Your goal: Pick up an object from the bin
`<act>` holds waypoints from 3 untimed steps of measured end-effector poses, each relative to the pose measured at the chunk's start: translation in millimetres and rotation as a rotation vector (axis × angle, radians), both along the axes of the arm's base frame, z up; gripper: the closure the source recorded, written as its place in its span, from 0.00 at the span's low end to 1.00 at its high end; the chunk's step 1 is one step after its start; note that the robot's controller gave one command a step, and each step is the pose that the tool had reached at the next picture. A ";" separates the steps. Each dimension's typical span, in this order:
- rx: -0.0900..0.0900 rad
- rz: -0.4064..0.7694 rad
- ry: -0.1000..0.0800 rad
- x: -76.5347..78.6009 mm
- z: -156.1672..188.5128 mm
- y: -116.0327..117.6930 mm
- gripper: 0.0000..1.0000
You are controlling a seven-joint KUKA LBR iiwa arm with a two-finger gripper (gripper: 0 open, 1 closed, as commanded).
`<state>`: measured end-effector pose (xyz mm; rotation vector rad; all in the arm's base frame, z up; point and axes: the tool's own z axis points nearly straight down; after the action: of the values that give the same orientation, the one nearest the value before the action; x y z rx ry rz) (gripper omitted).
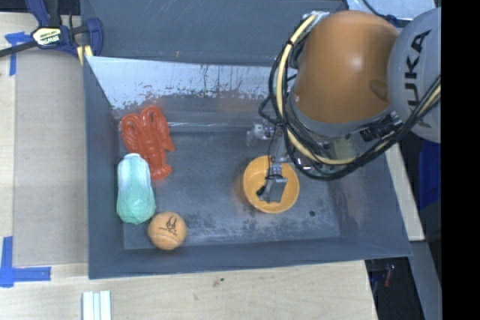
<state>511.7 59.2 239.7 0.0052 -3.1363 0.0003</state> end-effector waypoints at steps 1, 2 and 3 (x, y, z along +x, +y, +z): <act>0.001 -0.004 -0.009 1.6 4.1 -0.5 0.00; 0.000 0.197 -0.013 -4.4 -155.7 -97.6 0.00; 0.004 -0.060 -0.024 -14.0 -78.2 -86.7 0.00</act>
Offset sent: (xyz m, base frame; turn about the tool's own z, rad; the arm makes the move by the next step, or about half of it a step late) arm -0.0067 -0.1050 -0.1697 -0.2106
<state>497.7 -27.6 161.4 -0.0903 -3.1594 -0.0061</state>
